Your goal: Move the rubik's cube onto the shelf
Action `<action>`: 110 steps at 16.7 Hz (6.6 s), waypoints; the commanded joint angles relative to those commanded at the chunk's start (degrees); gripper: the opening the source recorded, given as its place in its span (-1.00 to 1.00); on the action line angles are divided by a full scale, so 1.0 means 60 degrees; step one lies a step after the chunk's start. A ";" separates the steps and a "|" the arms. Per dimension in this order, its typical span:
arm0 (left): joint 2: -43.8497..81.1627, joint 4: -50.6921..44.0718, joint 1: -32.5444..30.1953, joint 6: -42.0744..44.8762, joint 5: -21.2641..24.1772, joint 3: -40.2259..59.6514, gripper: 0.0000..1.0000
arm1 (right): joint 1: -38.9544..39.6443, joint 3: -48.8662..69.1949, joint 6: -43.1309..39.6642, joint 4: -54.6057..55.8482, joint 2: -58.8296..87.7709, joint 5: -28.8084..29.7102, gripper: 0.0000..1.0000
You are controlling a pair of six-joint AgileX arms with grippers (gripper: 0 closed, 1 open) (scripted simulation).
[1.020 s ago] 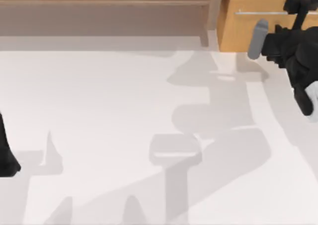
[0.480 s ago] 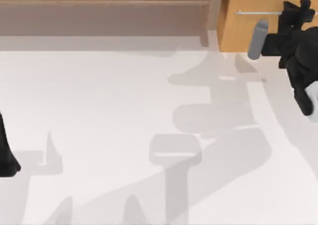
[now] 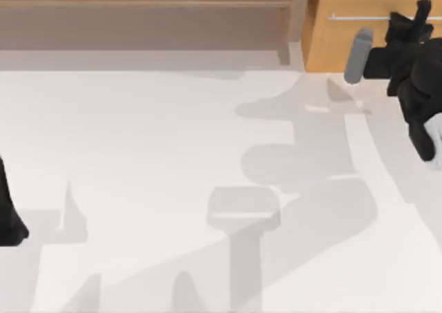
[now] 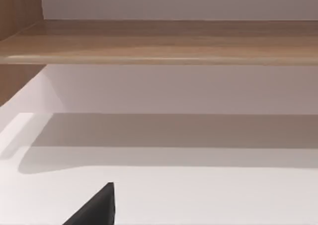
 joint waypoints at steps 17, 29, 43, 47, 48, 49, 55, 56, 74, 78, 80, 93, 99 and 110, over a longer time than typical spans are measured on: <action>0.0000 0.0000 0.0000 0.0000 0.0000 0.0000 1.00 | 0.0367 -0.2750 0.0043 0.1511 -0.1178 0.0332 -1.00; 0.0000 0.0000 0.0000 0.0000 0.0000 0.0000 1.00 | 0.0826 -0.5223 0.0061 0.3012 -0.2107 0.0782 -1.00; 0.0000 0.0000 0.0000 0.0000 0.0000 0.0000 1.00 | 0.1526 -0.7530 0.0072 0.4674 -0.2725 0.1474 -1.00; 0.0000 0.0000 0.0000 0.0000 0.0000 0.0000 1.00 | 0.1526 -0.7530 0.0072 0.4674 -0.2725 0.1474 -0.70; 0.0000 0.0000 0.0000 0.0000 0.0000 0.0000 1.00 | 0.1526 -0.7530 0.0072 0.4674 -0.2725 0.1474 -0.55; 0.0000 0.0000 0.0000 0.0000 0.0000 0.0000 1.00 | 0.1526 -0.7530 0.0072 0.4674 -0.2725 0.1474 -0.40; 0.0000 0.0000 0.0000 0.0000 0.0000 0.0000 1.00 | 0.1526 -0.7530 0.0072 0.4674 -0.2725 0.1474 0.51; 0.0000 0.0000 0.0000 0.0000 0.0000 0.0000 1.00 | 0.1526 -0.7530 0.0072 0.4674 -0.2725 0.1474 0.66; 0.0000 0.0000 0.0000 0.0000 0.0000 0.0000 1.00 | 0.1832 -0.8224 0.0078 0.5295 -0.2808 0.1783 1.00; 0.0000 0.0000 0.0000 0.0000 0.0000 0.0000 1.00 | 0.1879 -0.8170 0.0130 0.5053 -0.2424 0.1718 1.00; 0.0000 0.0000 0.0000 0.0000 0.0000 0.0000 1.00 | 0.2247 -0.7942 0.0398 0.4673 -0.2696 0.1486 1.00; 0.0000 0.0000 0.0000 0.0000 0.0000 0.0000 1.00 | 0.3345 -0.1325 0.6494 -0.6392 -0.4086 -0.0705 1.00; 0.0000 0.0000 0.0000 0.0000 0.0000 0.0000 1.00 | 0.1999 0.3653 1.0075 -1.3734 -0.3133 -0.1255 1.00; 0.0000 0.0000 0.0000 0.0000 0.0000 0.0000 1.00 | -0.0056 1.1368 1.4846 -2.3856 0.0360 -0.1750 1.00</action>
